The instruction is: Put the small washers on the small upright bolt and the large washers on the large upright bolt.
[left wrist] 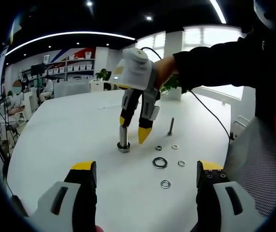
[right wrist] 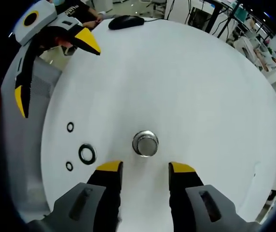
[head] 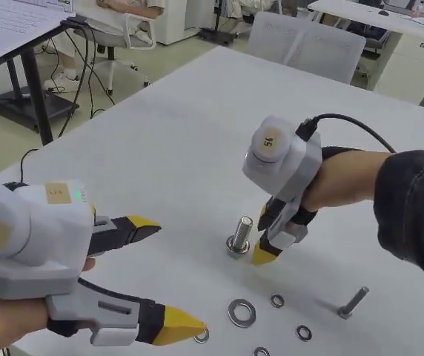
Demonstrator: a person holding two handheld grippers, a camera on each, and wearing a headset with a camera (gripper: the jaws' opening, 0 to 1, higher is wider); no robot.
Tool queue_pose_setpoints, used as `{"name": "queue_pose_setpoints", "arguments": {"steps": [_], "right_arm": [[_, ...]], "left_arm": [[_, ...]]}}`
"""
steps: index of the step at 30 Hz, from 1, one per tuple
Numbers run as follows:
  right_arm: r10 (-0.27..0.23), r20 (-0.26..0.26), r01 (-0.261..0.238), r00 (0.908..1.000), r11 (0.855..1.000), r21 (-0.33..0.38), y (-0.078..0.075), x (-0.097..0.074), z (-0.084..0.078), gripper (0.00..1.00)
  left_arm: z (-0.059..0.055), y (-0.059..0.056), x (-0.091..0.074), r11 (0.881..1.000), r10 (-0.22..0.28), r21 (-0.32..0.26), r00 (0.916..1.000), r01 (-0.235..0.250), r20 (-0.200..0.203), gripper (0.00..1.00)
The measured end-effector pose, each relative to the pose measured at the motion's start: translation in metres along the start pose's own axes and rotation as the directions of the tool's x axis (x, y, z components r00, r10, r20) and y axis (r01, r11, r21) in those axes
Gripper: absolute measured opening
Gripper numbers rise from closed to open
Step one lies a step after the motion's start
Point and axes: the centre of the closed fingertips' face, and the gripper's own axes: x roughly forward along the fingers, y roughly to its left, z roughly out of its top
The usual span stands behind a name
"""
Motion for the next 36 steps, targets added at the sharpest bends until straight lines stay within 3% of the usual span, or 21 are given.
{"name": "queue_pose_setpoints", "arguments": {"steps": [17,36], "right_arm": [[0.007,0.001,-0.007,1.0000,1.000,0.016,0.018,-0.002,-0.009,0.39],[0.036,0.027,-0.036,0.9990,0.999,0.017,0.056,-0.001,-0.003,0.39]], "left_arm": [[0.001,-0.001,-0.001,1.000,-0.001,0.009,1.0000,0.001,-0.002,0.85],[0.003,-0.003,-0.002,1.000,-0.004,0.017,1.0000,0.004,0.001,0.85]]}}
